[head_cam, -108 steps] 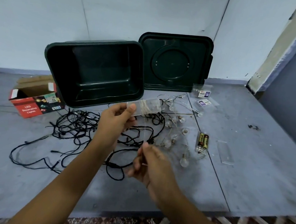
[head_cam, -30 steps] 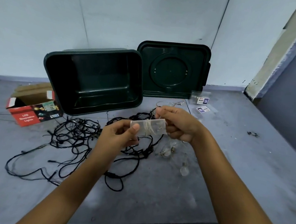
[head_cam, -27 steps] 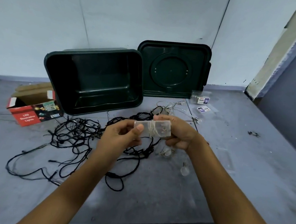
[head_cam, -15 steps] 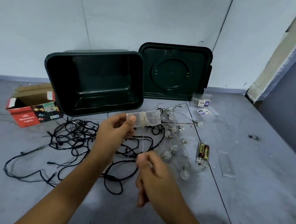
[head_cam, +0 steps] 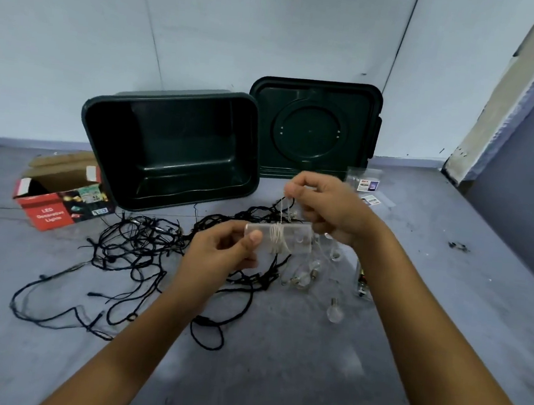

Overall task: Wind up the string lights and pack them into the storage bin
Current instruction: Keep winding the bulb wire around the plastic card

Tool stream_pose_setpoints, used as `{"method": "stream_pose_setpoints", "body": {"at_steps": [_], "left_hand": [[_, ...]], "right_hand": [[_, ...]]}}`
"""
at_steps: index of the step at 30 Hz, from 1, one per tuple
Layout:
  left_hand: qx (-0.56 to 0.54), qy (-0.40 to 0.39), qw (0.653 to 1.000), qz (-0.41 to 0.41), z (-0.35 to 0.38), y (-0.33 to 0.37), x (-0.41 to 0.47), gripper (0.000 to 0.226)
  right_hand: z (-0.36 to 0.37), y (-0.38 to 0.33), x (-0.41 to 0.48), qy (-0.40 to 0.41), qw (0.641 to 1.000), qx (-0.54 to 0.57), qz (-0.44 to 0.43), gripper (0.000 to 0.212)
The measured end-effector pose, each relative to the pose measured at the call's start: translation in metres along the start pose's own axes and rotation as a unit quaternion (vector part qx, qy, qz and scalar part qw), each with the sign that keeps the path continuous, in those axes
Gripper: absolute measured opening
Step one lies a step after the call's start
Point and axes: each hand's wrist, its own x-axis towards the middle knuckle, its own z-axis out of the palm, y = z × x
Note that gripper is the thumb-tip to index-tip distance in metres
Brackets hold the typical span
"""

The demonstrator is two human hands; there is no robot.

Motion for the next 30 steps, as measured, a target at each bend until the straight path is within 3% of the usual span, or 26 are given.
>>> {"method": "stream_pose_setpoints", "body": {"at_steps": [5, 8, 11, 15, 20, 25, 27, 30], "left_hand": [[-0.029, 0.032, 0.999, 0.013, -0.001, 0.007, 0.008, 0.032], [-0.042, 0.069, 0.997, 0.007, -0.002, 0.005, 0.016, 0.019], [-0.028, 0.103, 0.994, 0.008, -0.005, 0.002, 0.023, 0.012], [0.019, 0.112, 0.993, 0.015, -0.009, -0.004, 0.025, 0.012], [0.067, 0.094, 0.993, 0.026, -0.005, -0.008, 0.023, 0.024], [0.064, 0.039, 0.997, 0.017, -0.003, -0.008, 0.016, 0.034], [0.054, 0.029, 0.998, 0.009, -0.003, -0.006, 0.012, 0.033], [0.044, 0.019, 0.999, 0.002, -0.004, -0.005, 0.007, 0.032]], "right_hand": [[0.034, 0.044, -0.014, -0.043, 0.983, 0.144, 0.11, 0.026], [0.066, 0.048, -0.04, 0.002, 0.982, 0.161, 0.098, 0.018], [0.088, 0.042, -0.072, 0.071, 0.993, 0.075, 0.064, 0.02], [0.096, 0.014, -0.104, 0.035, 0.996, -0.08, 0.036, 0.014], [0.078, -0.012, -0.087, 0.009, 0.935, -0.349, -0.069, 0.024], [0.04, -0.035, -0.04, 0.07, 0.907, -0.402, -0.108, 0.031], [0.023, -0.025, -0.021, 0.078, 0.923, -0.366, -0.086, 0.033], [0.008, 0.004, -0.009, 0.024, 0.994, -0.11, -0.004, 0.029]]}}
